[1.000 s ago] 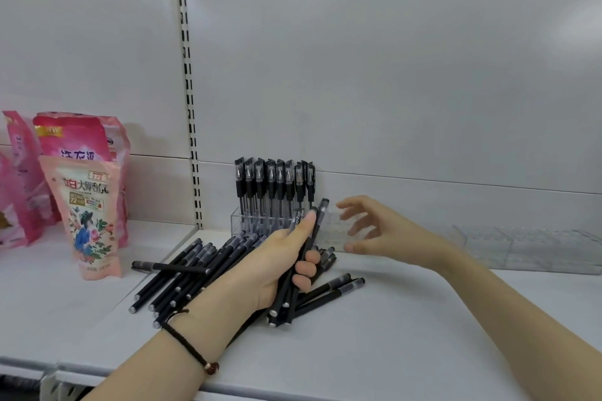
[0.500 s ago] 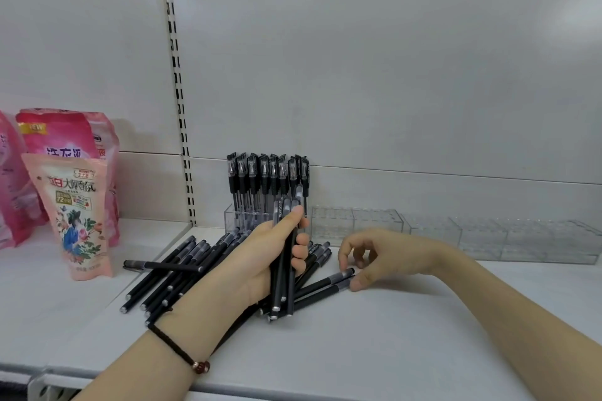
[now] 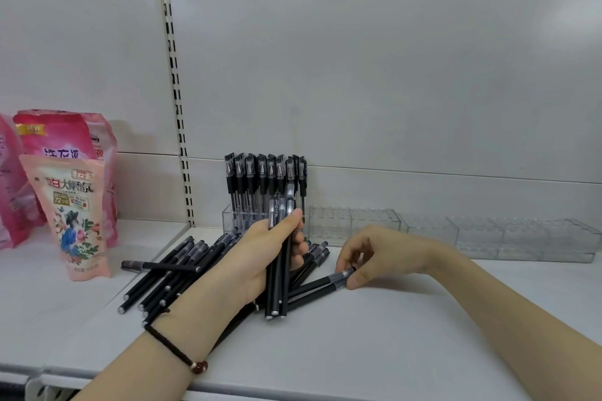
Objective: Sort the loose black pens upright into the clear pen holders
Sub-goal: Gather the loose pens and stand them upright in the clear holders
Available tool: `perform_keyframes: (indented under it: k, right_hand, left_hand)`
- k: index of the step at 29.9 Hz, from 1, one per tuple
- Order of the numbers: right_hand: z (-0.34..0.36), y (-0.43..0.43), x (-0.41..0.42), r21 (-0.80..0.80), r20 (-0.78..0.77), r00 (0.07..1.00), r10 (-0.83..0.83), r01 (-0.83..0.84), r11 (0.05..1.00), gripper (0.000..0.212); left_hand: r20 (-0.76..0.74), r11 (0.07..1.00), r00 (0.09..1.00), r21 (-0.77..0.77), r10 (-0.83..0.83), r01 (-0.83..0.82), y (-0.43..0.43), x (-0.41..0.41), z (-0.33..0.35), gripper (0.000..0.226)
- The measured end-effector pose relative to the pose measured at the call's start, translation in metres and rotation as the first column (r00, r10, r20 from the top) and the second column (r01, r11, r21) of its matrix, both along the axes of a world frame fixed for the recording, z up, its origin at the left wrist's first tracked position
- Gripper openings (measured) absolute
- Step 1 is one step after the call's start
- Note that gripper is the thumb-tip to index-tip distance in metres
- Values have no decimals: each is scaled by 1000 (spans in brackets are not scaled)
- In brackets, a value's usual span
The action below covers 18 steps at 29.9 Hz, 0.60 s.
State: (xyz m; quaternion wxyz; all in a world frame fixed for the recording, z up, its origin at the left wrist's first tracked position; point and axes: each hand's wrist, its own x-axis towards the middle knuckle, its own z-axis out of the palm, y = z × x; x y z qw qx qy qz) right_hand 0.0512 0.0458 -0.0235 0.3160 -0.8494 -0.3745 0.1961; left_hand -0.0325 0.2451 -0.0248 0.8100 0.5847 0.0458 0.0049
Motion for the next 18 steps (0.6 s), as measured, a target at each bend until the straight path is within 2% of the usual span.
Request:
perform_keyframes:
  k: [5, 10, 14, 16, 18]
  right_hand:
    - [11, -7, 2, 159, -97, 995, -17, 32, 987, 15]
    - [15, -8, 3, 243, -89, 995, -43, 64, 968, 18]
    - [17, 4, -2, 456, -61, 994, -85, 104, 884, 20]
    - [19, 11, -4, 514, -56, 994, -90, 106, 851, 24]
    - [21, 13, -3, 521, -78, 993, -85, 114, 846, 27]
  left_hand:
    - [8, 1000, 1000, 9, -10, 9, -2, 1, -1, 23]
    - [-14, 994, 996, 60, -88, 89, -4, -3, 0, 24]
    - [-60, 980, 981, 56, -187, 190, -6, -6, 1, 37]
    - [-72, 979, 980, 68, -187, 191, -8, -8, 2, 27]
    - [-71, 983, 981, 8, -183, 184, -6, -6, 2, 21]
